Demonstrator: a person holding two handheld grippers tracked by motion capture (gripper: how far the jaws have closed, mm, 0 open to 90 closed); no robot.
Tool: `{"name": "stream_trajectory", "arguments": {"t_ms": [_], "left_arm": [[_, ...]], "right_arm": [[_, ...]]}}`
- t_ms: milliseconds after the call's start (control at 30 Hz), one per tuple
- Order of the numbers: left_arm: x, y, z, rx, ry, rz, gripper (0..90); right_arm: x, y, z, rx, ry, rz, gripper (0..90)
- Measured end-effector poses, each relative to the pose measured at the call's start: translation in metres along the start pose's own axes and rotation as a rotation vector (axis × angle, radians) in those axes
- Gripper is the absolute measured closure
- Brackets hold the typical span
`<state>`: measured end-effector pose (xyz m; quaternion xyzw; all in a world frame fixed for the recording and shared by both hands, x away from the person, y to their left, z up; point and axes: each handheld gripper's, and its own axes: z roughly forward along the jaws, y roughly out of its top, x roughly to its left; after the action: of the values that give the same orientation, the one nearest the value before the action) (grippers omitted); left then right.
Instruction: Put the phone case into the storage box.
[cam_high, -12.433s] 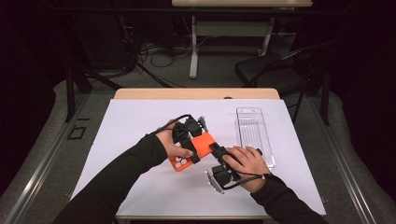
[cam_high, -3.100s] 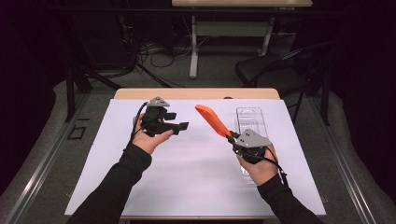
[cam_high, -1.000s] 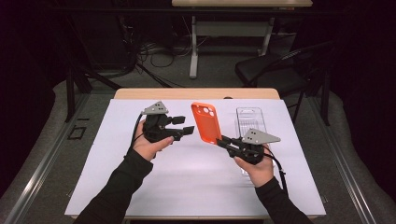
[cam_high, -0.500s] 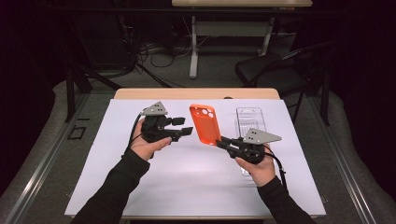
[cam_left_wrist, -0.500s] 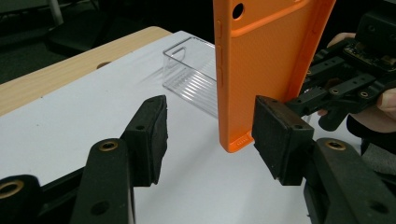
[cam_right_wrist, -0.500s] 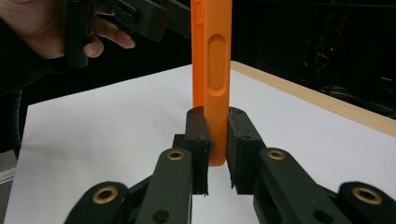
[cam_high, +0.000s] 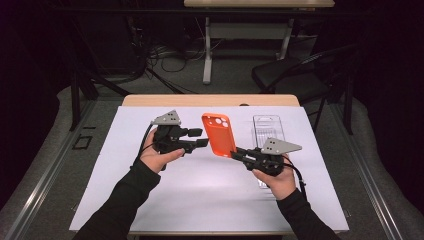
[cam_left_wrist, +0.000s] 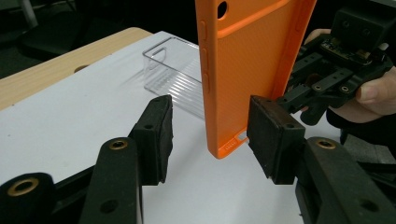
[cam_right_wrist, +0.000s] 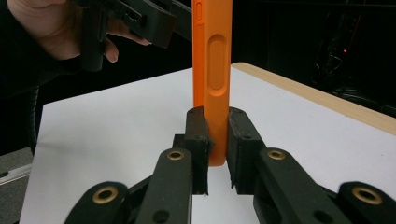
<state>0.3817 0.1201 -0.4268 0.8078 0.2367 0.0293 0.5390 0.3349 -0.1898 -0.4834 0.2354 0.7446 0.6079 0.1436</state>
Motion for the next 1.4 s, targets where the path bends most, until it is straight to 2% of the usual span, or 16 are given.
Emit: {"name": "stream_trajectory", "arguments": {"t_ms": [100, 433, 900, 1100, 1400], "left_arm": [[0.001, 0.000, 0.001, -0.006, -0.018, -0.008, 53.4], [0.003, -0.001, 0.005, 0.001, -0.021, 0.000, 57.3], [0.002, -0.001, 0.010, -0.001, -0.058, 0.007, 62.4], [0.003, -0.001, 0.011, -0.004, -0.061, 0.000, 64.0], [0.005, -0.002, 0.010, 0.002, -0.061, -0.005, 71.7]], "right_arm": [[0.000, 0.000, 0.000, 0.002, 0.006, -0.003, 80.5], [0.001, -0.001, 0.002, 0.002, 0.021, -0.009, 80.5], [0.003, -0.003, 0.006, 0.010, 0.033, -0.006, 80.5], [0.004, -0.003, 0.006, 0.016, 0.033, -0.009, 80.5], [0.004, -0.004, 0.007, 0.017, 0.031, -0.008, 80.5]]}}
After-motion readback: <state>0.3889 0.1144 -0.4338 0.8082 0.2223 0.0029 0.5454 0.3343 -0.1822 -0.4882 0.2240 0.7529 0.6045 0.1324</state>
